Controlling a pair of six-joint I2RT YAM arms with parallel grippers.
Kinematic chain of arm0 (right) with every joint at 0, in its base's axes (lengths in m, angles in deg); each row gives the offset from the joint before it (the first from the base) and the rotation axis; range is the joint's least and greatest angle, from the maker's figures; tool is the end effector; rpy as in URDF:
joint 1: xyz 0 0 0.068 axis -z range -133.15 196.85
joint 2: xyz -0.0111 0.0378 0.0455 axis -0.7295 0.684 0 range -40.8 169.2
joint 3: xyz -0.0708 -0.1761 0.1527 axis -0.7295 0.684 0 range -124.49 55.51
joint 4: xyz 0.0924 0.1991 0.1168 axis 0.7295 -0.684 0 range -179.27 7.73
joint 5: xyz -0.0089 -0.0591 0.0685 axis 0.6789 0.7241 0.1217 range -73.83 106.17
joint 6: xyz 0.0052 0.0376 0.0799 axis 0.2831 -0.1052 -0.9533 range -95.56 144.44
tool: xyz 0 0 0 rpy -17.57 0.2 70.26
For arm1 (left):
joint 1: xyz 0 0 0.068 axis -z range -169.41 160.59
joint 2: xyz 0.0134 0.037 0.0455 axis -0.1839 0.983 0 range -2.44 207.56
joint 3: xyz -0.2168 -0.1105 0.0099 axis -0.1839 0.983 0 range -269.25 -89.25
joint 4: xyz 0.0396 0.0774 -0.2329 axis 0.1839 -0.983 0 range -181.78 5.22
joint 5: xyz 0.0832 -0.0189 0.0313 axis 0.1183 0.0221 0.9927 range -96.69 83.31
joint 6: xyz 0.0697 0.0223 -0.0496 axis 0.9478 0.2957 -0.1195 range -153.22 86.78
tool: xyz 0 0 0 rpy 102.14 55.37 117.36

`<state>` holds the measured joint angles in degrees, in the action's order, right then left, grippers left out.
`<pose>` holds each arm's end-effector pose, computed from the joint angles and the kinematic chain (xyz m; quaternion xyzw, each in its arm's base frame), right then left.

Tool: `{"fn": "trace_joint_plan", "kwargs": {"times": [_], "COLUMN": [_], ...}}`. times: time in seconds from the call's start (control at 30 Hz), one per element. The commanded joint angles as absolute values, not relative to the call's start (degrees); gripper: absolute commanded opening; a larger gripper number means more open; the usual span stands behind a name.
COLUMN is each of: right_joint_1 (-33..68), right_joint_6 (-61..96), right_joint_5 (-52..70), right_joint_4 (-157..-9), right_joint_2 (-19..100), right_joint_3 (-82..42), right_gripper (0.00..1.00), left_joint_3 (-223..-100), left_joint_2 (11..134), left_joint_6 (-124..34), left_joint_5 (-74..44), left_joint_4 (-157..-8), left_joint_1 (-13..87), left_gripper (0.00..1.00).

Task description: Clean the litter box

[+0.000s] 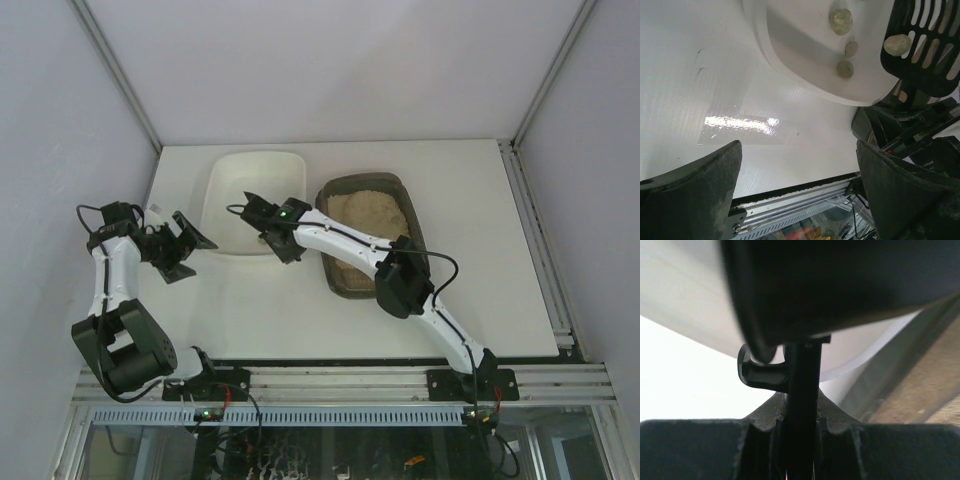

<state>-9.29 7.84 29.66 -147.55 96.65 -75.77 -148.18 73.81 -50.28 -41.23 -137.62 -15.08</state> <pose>0.2807 0.3854 0.1637 -0.3136 0.9287 0.0016 0.1977 0.2447 0.0682 0.1984 -0.2951 0.8946 -0.2793 0.1860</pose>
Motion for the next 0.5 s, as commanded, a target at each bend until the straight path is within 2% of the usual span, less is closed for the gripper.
{"fn": "trace_joint_plan", "kwargs": {"times": [0.0, 0.1, 0.4, 0.47], "right_joint_1": [-11.48, -12.52, -12.12, -12.32], "right_joint_6": [16.53, 19.20, 18.04, 18.78], "right_joint_5": [42.54, 46.55, 43.69, 46.23], "right_joint_4": [-141.63, -142.22, -143.29, -143.50], "right_joint_2": [91.30, 91.94, 91.10, 91.90], "right_joint_3": [-76.76, -78.80, -78.03, -78.22], "right_gripper": [0.00, 0.00, 0.00, 0.00], "left_joint_3": [-149.76, -149.59, -149.80, -149.85], "left_joint_2": [72.38, 71.27, 70.35, 70.21], "left_joint_6": [-48.44, -47.80, -47.32, -47.30], "left_joint_5": [-38.09, -36.36, -36.83, -36.68], "left_joint_4": [-135.90, -135.47, -135.75, -135.89], "left_joint_1": [-15.65, -15.68, -15.67, -15.68], "left_gripper": [1.00, 1.00, 1.00, 1.00]}}
